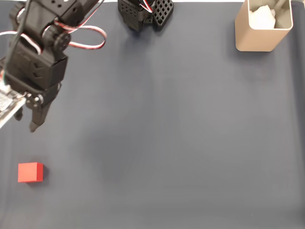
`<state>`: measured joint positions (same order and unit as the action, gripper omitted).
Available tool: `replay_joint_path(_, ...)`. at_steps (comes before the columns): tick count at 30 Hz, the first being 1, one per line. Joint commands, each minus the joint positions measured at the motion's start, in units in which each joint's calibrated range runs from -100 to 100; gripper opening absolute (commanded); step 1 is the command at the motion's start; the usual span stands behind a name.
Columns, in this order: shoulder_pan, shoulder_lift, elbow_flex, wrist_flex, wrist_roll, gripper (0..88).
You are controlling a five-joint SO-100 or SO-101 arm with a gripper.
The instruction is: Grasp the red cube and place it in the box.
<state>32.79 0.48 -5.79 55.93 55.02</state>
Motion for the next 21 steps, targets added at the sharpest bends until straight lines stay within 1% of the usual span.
replay_joint_path(1,0.88,2.73,-8.08,0.88,0.15,10.9)
replay_joint_path(13,0.24,14.25,-20.86,2.02,1.17,15.0)
replay_joint_path(19,-0.05,18.85,-24.51,1.94,2.15,20.4)
replay_joint_path(21,-0.05,20.41,-26.15,1.94,2.10,23.9)
